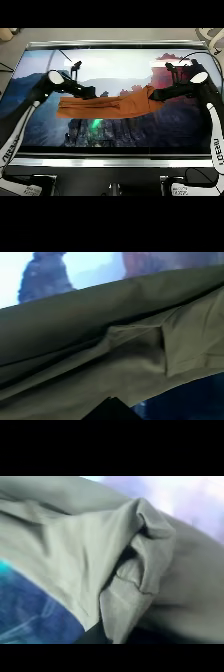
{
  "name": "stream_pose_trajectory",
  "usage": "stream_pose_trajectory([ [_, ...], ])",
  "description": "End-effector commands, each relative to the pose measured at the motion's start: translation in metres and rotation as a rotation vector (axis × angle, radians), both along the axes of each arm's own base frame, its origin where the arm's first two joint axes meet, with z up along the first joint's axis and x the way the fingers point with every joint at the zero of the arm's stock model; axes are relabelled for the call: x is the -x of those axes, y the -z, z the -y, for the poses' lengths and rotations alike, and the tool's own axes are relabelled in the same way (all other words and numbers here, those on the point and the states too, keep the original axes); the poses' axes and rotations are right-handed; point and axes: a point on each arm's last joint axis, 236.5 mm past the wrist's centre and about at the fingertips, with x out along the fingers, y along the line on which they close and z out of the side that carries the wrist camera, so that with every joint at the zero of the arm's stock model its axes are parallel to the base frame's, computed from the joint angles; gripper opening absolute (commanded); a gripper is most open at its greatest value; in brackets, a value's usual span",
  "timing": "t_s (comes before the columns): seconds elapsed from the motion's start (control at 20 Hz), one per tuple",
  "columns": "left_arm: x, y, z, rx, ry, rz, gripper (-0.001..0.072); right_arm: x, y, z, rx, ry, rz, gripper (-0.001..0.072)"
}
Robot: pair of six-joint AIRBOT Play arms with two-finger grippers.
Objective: Fold the shirts.
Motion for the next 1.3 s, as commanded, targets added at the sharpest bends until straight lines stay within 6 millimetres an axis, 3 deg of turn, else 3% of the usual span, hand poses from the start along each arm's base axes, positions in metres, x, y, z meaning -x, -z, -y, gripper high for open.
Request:
stream_pose_trajectory([
  [0.0, 0.018, 0.028, 0.091, 0.212, -0.026, -0.132, 0.0025, 0.027, -0.048, -0.008, -0.003, -0.062, 0.057, 0.0021],
  [0.2, 0.046, 0.065, 0.156, 0.300, -0.055, -0.249, 0.0024, 0.055, -0.098, -0.013, -0.003, -0.073, 0.125, 0.0021],
  [0.4, 0.078, 0.081, 0.207, 0.368, -0.081, -0.330, 0.0024, 0.077, -0.141, -0.019, -0.022, -0.042, 0.189, 0.0021],
  [0.5, 0.075, 0.079, 0.213, 0.371, -0.100, -0.295, 0.0023, 0.080, -0.146, -0.019, -0.029, -0.028, 0.190, 0.0021],
  [0.6, 0.059, 0.066, 0.200, 0.370, -0.090, -0.233, 0.0022, 0.074, -0.144, -0.019, -0.036, -0.013, 0.186, 0.0021],
  [0.65, 0.046, 0.055, 0.183, 0.342, -0.064, -0.165, 0.0021, 0.069, -0.143, -0.022, -0.052, -0.010, 0.187, 0.0021],
  [0.75, 0.013, 0.033, 0.128, 0.207, -0.029, -0.001, 0.0021, 0.059, -0.140, -0.042, -0.087, -0.025, 0.196, 0.0021],
  [0.85, -0.017, 0.011, 0.046, 0.003, -0.055, 0.114, 0.0021, 0.049, -0.131, -0.077, -0.111, -0.065, 0.212, 0.0021],
  [0.95, -0.038, -0.022, -0.047, -0.202, -0.122, 0.212, 0.0021, 0.039, -0.121, -0.127, -0.176, -0.099, 0.211, 0.0021],
  [1.0, -0.044, -0.045, -0.090, -0.280, -0.160, 0.261, 0.0022, 0.035, -0.114, -0.156, -0.229, -0.114, 0.207, 0.0021],
  [1.1, -0.043, -0.095, -0.153, -0.346, -0.248, 0.339, 0.0022, 0.028, -0.094, -0.208, -0.317, -0.120, 0.174, 0.0021],
  [1.25, -0.030, -0.165, -0.203, -0.331, -0.369, 0.454, 0.0022, 0.036, -0.033, -0.280, -0.424, -0.127, 0.013, 0.0030],
])
